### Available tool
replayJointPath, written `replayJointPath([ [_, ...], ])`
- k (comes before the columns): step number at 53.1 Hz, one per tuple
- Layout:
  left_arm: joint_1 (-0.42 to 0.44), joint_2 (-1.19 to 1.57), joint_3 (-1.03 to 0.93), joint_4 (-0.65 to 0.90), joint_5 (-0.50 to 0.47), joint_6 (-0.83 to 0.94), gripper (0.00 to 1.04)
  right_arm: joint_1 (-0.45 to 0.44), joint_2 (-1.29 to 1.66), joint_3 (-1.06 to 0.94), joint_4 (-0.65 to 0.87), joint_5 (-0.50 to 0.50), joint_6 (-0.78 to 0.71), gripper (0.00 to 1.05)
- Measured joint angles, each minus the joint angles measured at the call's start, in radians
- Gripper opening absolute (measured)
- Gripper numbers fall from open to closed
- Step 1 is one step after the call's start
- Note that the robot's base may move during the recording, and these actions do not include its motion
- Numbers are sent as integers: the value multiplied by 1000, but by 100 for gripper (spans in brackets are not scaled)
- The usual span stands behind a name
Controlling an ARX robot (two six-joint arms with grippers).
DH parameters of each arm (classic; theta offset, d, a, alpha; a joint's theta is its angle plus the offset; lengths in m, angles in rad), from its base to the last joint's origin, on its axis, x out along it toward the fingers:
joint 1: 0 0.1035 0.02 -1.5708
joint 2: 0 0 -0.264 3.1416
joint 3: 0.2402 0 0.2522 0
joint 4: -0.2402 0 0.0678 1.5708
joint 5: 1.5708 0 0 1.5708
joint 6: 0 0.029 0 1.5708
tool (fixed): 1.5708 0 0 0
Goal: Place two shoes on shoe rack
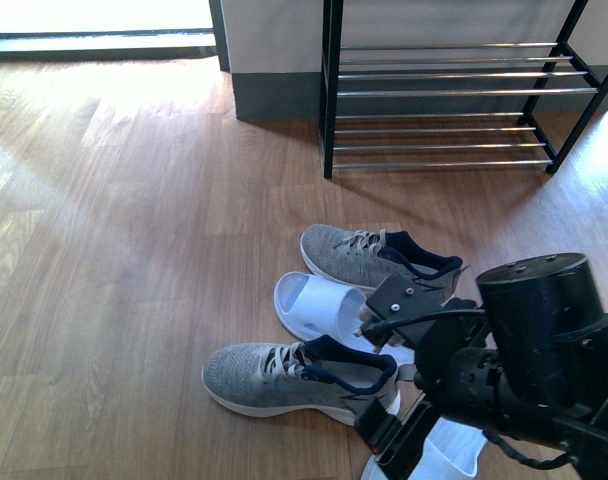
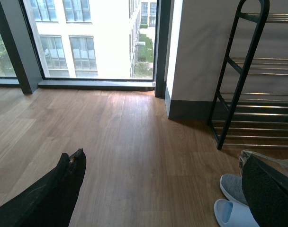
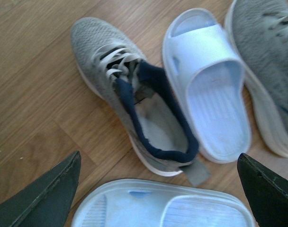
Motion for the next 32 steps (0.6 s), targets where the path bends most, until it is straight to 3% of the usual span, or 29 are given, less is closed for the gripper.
replayJointPath([
  [9, 0, 0, 0, 0, 0, 0, 95, 50, 104, 130, -34, -12, -4, 96],
  [32, 0, 0, 0, 0, 0, 0, 95, 40, 287, 328, -91, -47, 6, 96],
])
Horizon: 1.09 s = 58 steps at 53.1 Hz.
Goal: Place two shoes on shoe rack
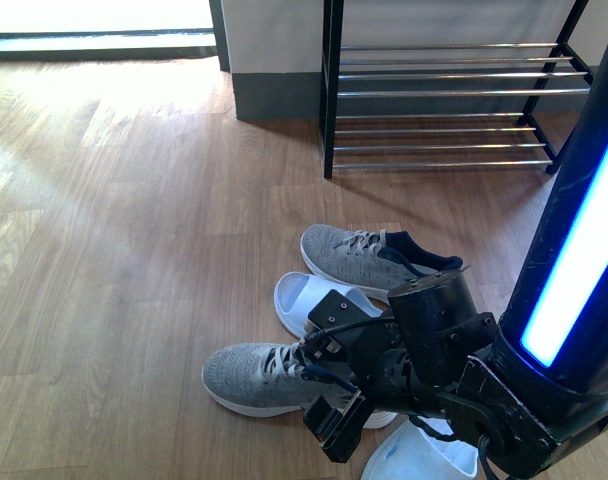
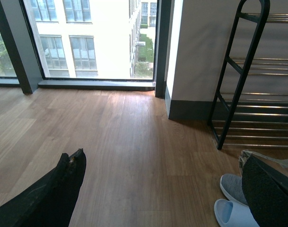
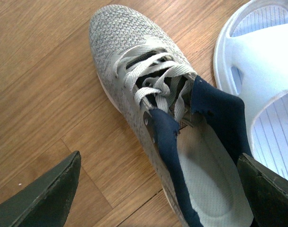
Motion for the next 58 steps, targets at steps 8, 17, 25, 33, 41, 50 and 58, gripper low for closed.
replayJointPath([
  [8, 0, 0, 0, 0, 0, 0, 95, -2, 43, 43, -7, 0, 17, 96],
  [17, 0, 0, 0, 0, 0, 0, 95, 6, 77, 106, -26, 10, 51, 96],
  [25, 0, 0, 0, 0, 0, 0, 95, 27, 101, 150, -55, 19, 95, 96],
  [33, 0, 0, 0, 0, 0, 0, 95, 37, 138, 195, -98, 60, 92, 69],
  [41, 0, 0, 0, 0, 0, 0, 95, 37, 146, 210, -150, 65, 91, 50],
  [50, 0, 0, 0, 0, 0, 0, 95, 34, 146, 229, -183, 75, 104, 26],
  [58, 0, 0, 0, 0, 0, 0, 95, 35, 121, 194, -157, 107, 109, 2],
])
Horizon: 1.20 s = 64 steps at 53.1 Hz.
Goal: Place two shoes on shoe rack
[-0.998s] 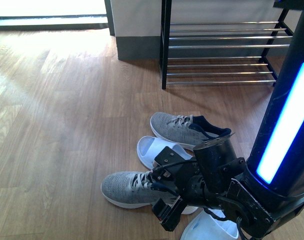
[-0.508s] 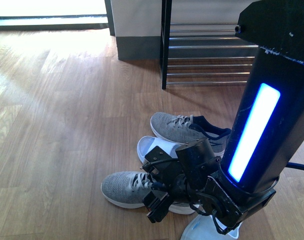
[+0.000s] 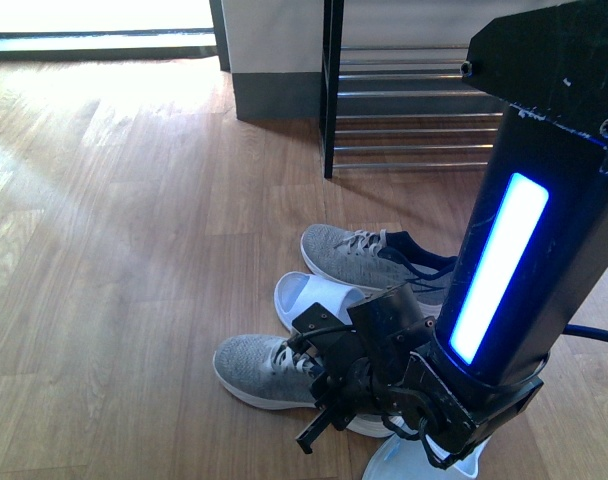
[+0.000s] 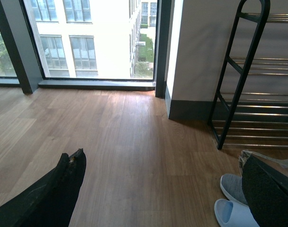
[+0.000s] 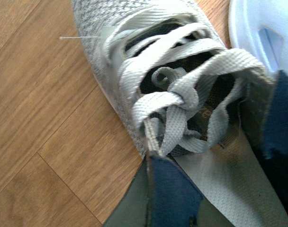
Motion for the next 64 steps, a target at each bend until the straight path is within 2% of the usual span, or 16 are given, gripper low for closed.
replayJointPath([
  [10, 0, 0, 0, 0, 0, 0, 95, -16, -178, -182, 73, 39, -4, 1],
  [13, 0, 0, 0, 0, 0, 0, 95, -33, -304, -274, 92, 43, -5, 1],
  [18, 0, 0, 0, 0, 0, 0, 95, -94, -644, -541, 145, 44, -5, 1],
  [23, 0, 0, 0, 0, 0, 0, 95, -193, -1056, -775, 18, 52, -30, 1],
  [28, 0, 0, 0, 0, 0, 0, 95, -267, -1339, -864, -144, 62, -66, 1],
  [33, 0, 0, 0, 0, 0, 0, 95, -372, -1691, -894, -370, 29, -95, 1],
  [43, 0, 0, 0, 0, 0, 0, 95, -563, -2214, -874, -698, -74, -115, 1],
  [46, 0, 0, 0, 0, 0, 0, 95, -662, -2389, -870, -803, -112, -125, 1],
  [50, 0, 0, 0, 0, 0, 0, 95, -706, -2487, -866, -822, -115, -137, 1],
  [64, 0, 0, 0, 0, 0, 0, 95, -712, -2490, -865, -830, -135, -142, 1],
])
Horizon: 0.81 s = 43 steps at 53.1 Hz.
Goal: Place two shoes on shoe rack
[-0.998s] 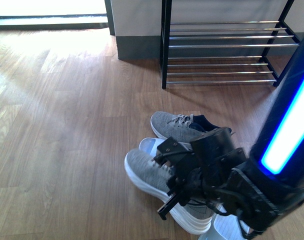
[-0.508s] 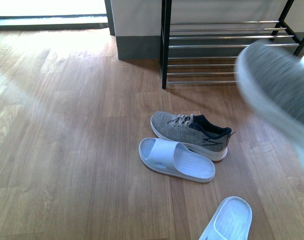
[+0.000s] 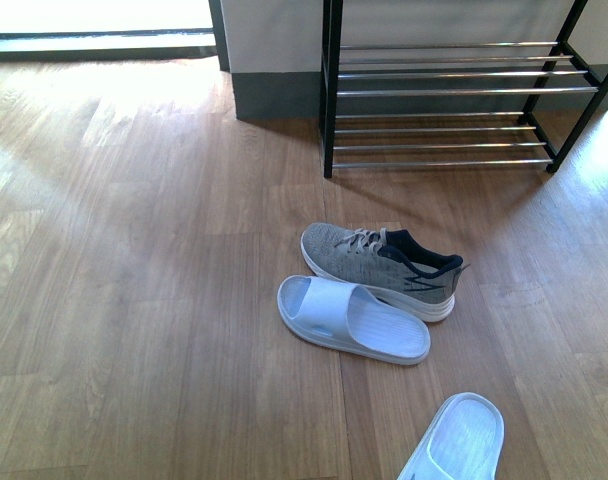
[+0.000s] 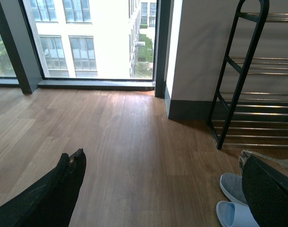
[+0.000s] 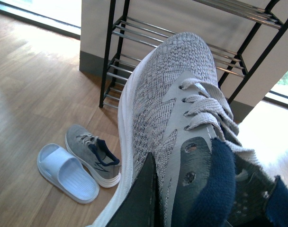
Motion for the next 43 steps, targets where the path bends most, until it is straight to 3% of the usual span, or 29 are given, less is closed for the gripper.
replayJointPath([
  [43, 0, 0, 0, 0, 2, 0, 95, 0, 0, -3, 0, 14, 0, 1],
])
